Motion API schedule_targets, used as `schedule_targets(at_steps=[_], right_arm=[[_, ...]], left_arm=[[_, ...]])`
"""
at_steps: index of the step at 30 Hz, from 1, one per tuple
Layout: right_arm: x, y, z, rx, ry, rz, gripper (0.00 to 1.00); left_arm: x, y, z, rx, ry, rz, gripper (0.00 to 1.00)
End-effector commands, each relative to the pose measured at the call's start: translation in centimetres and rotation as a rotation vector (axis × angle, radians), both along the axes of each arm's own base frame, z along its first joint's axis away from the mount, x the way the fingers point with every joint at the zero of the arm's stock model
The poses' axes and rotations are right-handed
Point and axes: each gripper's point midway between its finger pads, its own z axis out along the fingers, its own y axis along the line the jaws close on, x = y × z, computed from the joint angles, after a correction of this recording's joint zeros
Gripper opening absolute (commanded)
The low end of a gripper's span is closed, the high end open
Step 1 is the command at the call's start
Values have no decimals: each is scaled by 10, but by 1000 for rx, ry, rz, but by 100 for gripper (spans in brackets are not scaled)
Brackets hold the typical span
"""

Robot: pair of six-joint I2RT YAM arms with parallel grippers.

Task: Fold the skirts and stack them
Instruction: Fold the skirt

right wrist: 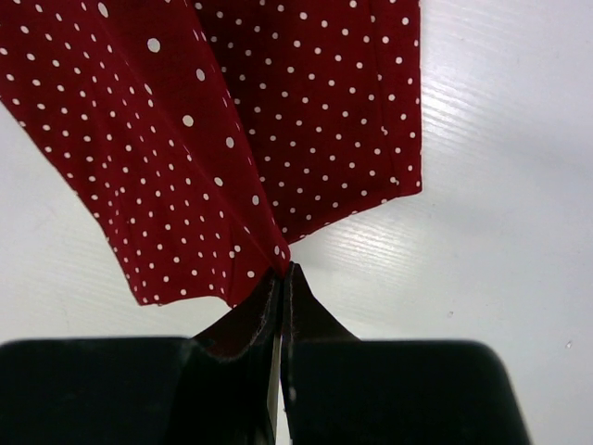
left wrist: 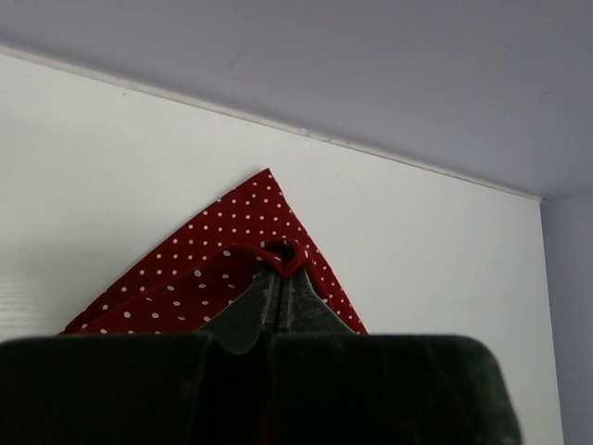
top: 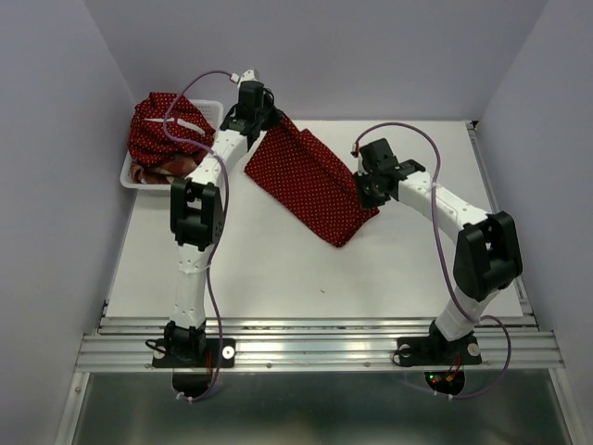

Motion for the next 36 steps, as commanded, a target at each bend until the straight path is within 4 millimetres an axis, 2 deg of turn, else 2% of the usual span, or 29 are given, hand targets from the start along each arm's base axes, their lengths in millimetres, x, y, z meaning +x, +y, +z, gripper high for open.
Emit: schedule_targets(at_steps=[1,5,6,7,10,14,25,28,29,31,32,34,35,36], right_arm=[[22,-13,5,-7,-34,-52,1],[28,-16,-3,-17,-27,-67,1],[29,-14,-4,-12,-26,-60,1],[29,-13,-6,-8,-26,-56,1],[33,-12,-15,1,-4,-60,1],[44,-19,-24,-3,-2,-78,1],[75,-23,-48,-28,-13,-95,1],[83,-28,-49,-40,-21,-113,1],[86,-28,-47,-41,-28,-117,3],[89,-30,-44,-50,-39,-136,7],[90,-32,-42,-57,-47,-151,14],[90,-32,-36,-49,-53,-168,32],[90,-31,-30,-41,-61,-166,44],[91,-31,-28,-40,-65,-168,51]], left_arm=[[24,-19,73,-48,-272,-42,0],[35,-30,63,-83,-292,-55,0],[39,-32,53,-83,-289,-58,0],[41,-36,58,-89,-307,-58,0],[50,-45,47,-98,-327,-60,0],[56,-56,30,-115,-333,-60,0],[70,-58,-7,-148,-323,-10,3],[72,-56,-17,-154,-311,8,6],[73,-55,-18,-157,-308,12,8],[74,-56,-22,-160,-304,9,27],[73,-58,-24,-158,-298,9,40],[72,-59,-25,-149,-296,4,54],[71,-59,-23,-151,-293,0,66],[70,-60,-22,-152,-291,-4,66]])
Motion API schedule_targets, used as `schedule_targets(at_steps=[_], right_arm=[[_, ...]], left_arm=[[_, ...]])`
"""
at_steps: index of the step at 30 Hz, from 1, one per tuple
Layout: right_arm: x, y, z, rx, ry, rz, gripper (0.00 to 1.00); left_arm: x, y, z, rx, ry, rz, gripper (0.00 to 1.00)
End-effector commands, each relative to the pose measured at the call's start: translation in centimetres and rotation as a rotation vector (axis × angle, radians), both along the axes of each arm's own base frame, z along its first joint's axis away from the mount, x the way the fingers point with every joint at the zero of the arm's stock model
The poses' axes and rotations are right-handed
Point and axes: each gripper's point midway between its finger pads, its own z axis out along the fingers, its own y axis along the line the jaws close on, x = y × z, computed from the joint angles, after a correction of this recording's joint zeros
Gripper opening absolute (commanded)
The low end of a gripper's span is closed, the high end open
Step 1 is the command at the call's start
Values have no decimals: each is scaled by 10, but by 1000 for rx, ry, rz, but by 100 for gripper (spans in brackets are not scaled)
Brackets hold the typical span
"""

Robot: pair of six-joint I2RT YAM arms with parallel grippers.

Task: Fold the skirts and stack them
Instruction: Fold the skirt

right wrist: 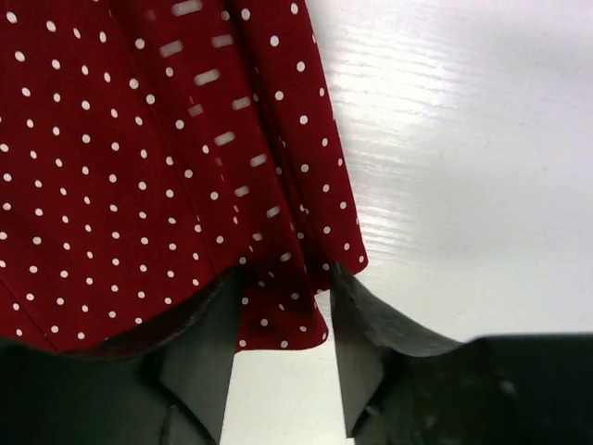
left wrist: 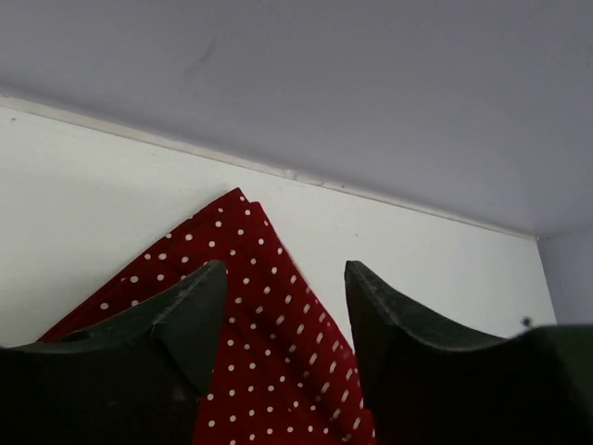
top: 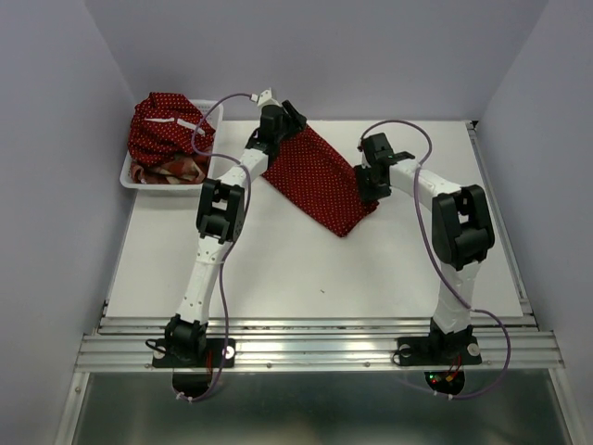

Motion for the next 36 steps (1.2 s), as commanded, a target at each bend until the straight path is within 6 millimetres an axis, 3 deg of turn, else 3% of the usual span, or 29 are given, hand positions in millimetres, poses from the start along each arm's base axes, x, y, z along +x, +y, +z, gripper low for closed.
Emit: schedule_targets(at_steps=[1,2,3,4,9,15,17,25,31,36], right_arm=[[27,-1,45,13,-136,-43,59],[27,-2,51,9,-144,-42,66],[29,-4,58,3,-161,-47,88],[30,-4,71,11,-188,-52,100],[19,12,100,109,-220,20,100],[-23,42,90,314,-134,102,100],[-35,51,86,376,-94,109,100],[-69,43,61,397,-30,40,100],[-71,46,49,425,1,-11,100],[-56,49,40,510,-17,-220,100]], left_arm=[[5,-3,71,-41,-136,-3,76],[3,-4,76,-40,-140,-11,80],[0,-4,94,-45,-161,-19,96],[-3,-4,95,-38,-157,-25,99],[-31,6,141,7,-178,-35,99],[-64,35,144,163,-105,-12,99],[-70,41,128,211,-53,-20,99],[-95,109,53,439,269,86,99],[-96,123,23,459,341,115,99],[-92,145,-8,410,419,165,99]])
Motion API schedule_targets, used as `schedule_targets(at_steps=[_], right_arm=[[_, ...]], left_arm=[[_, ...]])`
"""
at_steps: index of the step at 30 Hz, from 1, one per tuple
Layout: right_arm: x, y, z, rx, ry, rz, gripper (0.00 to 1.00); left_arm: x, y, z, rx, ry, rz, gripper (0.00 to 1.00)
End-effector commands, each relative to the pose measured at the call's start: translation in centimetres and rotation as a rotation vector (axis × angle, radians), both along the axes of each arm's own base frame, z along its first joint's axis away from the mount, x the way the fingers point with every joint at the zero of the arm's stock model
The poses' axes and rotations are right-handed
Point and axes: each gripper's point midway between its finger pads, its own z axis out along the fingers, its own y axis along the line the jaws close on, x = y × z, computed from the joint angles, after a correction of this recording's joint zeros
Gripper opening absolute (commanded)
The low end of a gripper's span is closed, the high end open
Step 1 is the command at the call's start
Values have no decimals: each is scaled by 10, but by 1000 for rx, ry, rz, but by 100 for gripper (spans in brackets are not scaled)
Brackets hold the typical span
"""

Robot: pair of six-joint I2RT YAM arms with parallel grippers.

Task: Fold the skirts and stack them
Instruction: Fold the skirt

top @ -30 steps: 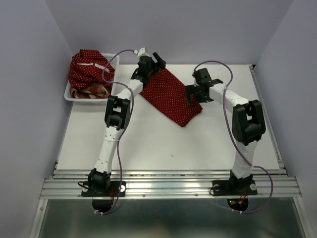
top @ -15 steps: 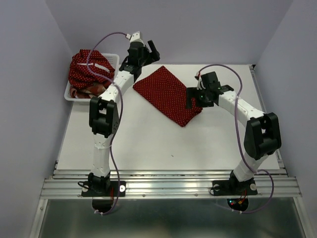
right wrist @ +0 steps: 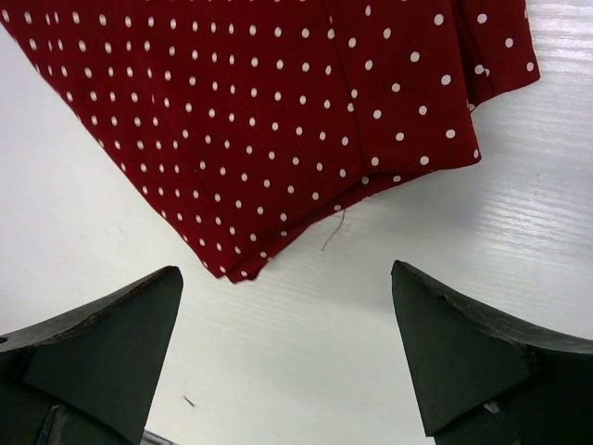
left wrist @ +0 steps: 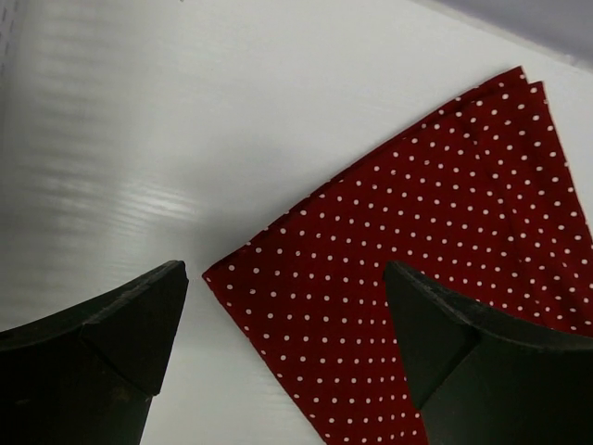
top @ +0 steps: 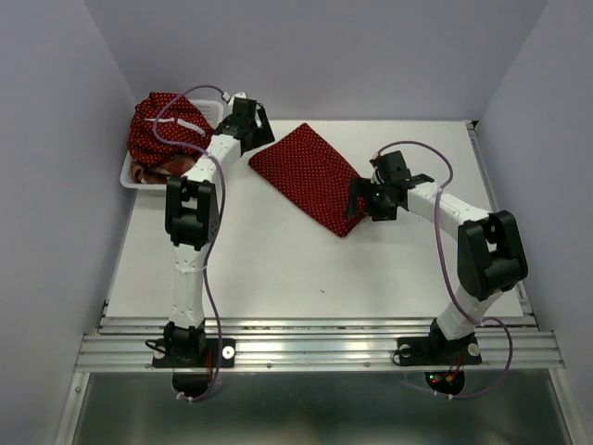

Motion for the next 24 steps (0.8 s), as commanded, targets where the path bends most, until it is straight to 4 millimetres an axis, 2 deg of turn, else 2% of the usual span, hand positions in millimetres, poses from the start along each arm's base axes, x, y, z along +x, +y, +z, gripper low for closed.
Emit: schedule_targets(at_steps=[1,5,8,12,16,20,21,23,24], right_arm=[[24,5,12,94,-50,-188,100],[32,3,4,97,-42,-256,100],[33,3,0,96,-39,-264,100],[32,1,-2,86,-38,-274,100],[32,-3,-4,72,-40,-294,100],[34,-6,-7,58,-38,-310,100],[34,-7,-10,53,-34,-314,100],[36,-10,-12,42,-36,-337,100],[37,-10,-15,36,-30,-344,100]], left_arm=[[0,18,-15,-14,39,54,99],[1,23,-33,-11,70,66,98],[4,26,-42,-9,76,74,89],[5,37,-64,4,109,104,69],[3,35,-78,8,133,80,58],[-4,24,-87,-33,145,20,39],[-4,20,-83,-51,136,0,28],[-15,18,-94,-64,163,-6,7],[-16,17,-85,-63,147,-24,0]])
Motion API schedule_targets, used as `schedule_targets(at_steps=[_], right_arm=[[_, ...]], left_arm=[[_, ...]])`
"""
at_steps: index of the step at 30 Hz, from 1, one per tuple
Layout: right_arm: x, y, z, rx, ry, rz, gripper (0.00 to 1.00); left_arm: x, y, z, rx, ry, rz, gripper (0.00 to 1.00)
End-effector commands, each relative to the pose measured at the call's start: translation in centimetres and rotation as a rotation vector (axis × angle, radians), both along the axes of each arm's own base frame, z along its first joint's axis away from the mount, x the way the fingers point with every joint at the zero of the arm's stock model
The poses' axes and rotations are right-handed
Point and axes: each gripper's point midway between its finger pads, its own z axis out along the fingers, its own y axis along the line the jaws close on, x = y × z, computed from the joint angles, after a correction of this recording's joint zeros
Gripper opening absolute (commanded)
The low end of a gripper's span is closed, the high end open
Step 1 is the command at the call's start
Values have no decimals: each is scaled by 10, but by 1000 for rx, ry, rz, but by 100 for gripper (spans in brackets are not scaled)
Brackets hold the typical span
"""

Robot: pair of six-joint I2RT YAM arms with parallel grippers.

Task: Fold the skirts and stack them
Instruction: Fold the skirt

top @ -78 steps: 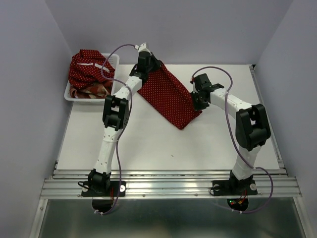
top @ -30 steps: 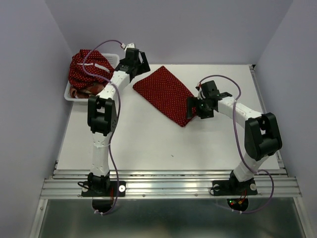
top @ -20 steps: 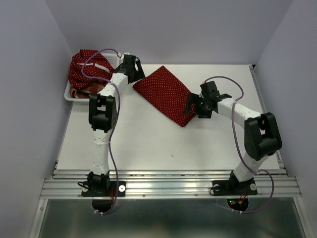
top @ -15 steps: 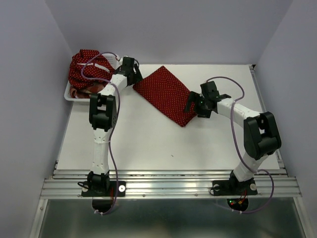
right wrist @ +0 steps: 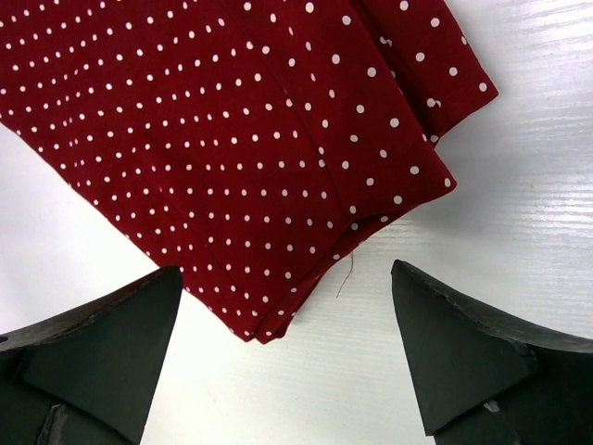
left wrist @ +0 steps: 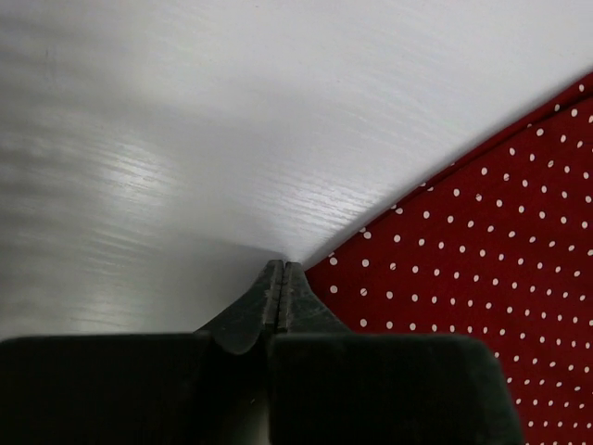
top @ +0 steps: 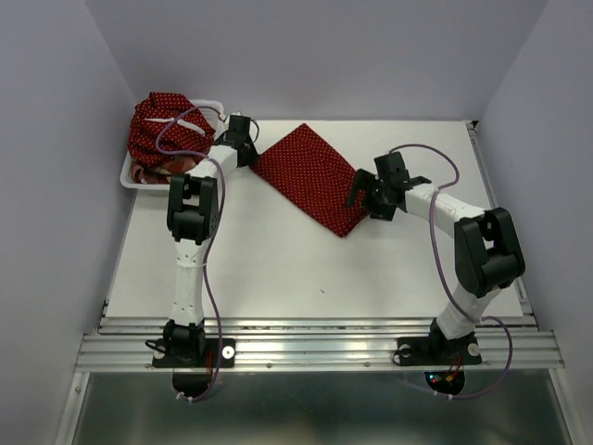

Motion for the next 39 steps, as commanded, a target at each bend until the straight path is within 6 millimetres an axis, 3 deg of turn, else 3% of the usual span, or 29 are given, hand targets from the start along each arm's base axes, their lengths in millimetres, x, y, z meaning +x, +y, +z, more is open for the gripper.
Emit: schedule_targets(at_steps=[1,3,9,11,12,13,20,22,27,31,33,37,39], right_arm=[[13,-10,-11,-34,-11,-73,100],[17,-9,-12,-31,-12,-87,100],[32,-5,-8,-30,-29,-91,100],[34,-10,-9,-34,-24,-97,100],[37,-16,-8,-37,-25,-109,100],[36,-22,-10,-66,-19,-126,100],[30,-76,-17,-176,16,-193,100],[31,-86,-12,-185,4,-189,100],[30,-93,-8,-234,-22,-106,100],[31,-107,-15,-270,-7,-125,100],[31,-105,-17,-270,-5,-102,100],[34,-107,-16,-274,-11,-81,100],[33,-106,-17,-271,-9,-67,100]], left_arm=[[-25,-3,1,-26,42,-54,0],[-33,-8,7,-58,37,-75,0],[-85,-11,15,-109,68,-59,0],[-111,-10,-3,-104,128,-39,0],[-119,-9,2,-108,127,-29,0],[-138,-6,-12,-105,171,-19,0],[-209,-14,-20,-129,259,24,0],[-230,-23,-21,-123,296,14,0],[-265,-17,-16,-37,359,60,0],[-275,-11,1,-27,348,69,3],[-273,-8,12,-17,329,76,18],[-257,-10,36,-3,276,61,25],[-252,-10,40,4,263,52,33]])
